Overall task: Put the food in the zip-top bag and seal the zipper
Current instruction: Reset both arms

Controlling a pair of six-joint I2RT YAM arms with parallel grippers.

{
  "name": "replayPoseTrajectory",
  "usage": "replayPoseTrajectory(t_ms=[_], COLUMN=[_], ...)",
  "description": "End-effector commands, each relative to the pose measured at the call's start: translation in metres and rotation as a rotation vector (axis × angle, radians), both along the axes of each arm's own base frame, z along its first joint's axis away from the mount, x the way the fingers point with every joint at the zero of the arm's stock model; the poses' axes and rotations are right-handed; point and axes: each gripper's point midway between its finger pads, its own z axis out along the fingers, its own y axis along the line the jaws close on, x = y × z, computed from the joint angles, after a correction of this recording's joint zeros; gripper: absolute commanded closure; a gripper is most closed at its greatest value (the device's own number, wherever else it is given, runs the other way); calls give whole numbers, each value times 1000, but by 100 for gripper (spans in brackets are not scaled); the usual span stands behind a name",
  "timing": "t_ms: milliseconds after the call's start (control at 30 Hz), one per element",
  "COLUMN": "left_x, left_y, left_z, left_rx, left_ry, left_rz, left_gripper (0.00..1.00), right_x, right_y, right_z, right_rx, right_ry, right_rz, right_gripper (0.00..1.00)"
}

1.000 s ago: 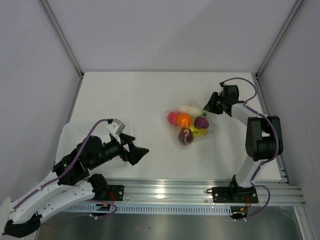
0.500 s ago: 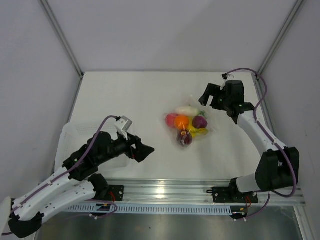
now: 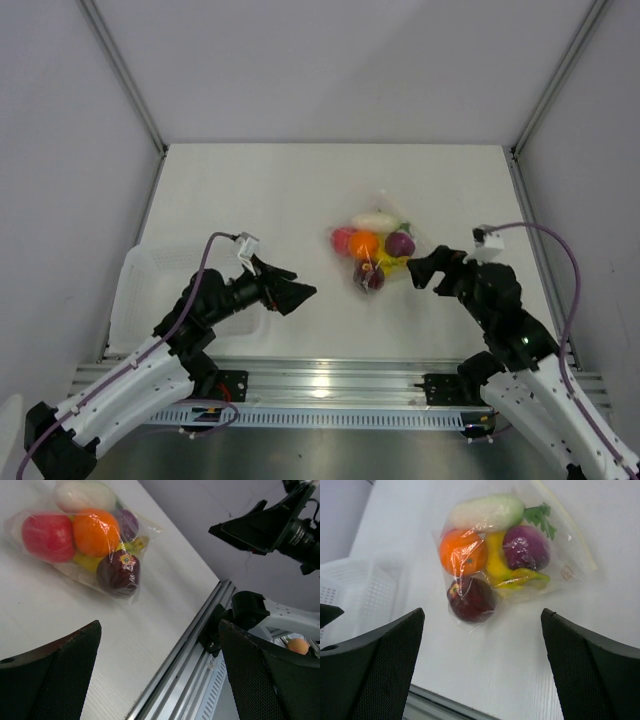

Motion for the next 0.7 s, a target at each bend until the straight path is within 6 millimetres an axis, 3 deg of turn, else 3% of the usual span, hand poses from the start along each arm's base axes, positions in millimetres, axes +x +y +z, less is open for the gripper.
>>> replayPoseTrajectory(t_ms=[0,33,67,133,167,200,233,267,433,467,600,667], left_x=[-10,-14,-21,-32,-33,-44,-45,-51,-59,-62,-60,-59], left_y=[11,14,20,27,27,38,39,46,33,34,36,35], left_z=[36,38,25,37,11,35,23,30,10,16,10,7], left_rx=[-203,-225,-242,-337,-342,-450,-467,-520,-464,-482,-549,-573], left_ry=[-150,-170,-184,-238,-218,-291,-295,-344,-300,-314,-308,-281], left_rz=[24,22,19,13,12,14,17,16,-72,-78,-70,-68], left_gripper=[0,0,0,1,0,0,1,1,0,1,1,1], right_x=[-23,-26,-35,-39,-43,-46,-47,-48,-45,-44,-42,-42], right_y=[-21,-25,-24,-25,-25,-26,-27,-26,-31,-32,-31,-24], right_z=[-2,-2,-3,-6,-9,-18,-22,-26,-53,-57,-86,-88], right_rx=[98,147,194,249,291,283,288,304,308,305,276,281], right_ry=[-63,-67,-94,-86,-77,-53,-46,-38,29,33,79,75], right_rz=[-91,-129,-110,-133,-141,-143,-150,-148,-220,-231,-252,-216], right_gripper=[1,1,1,1,1,1,1,1,1,1,1,1])
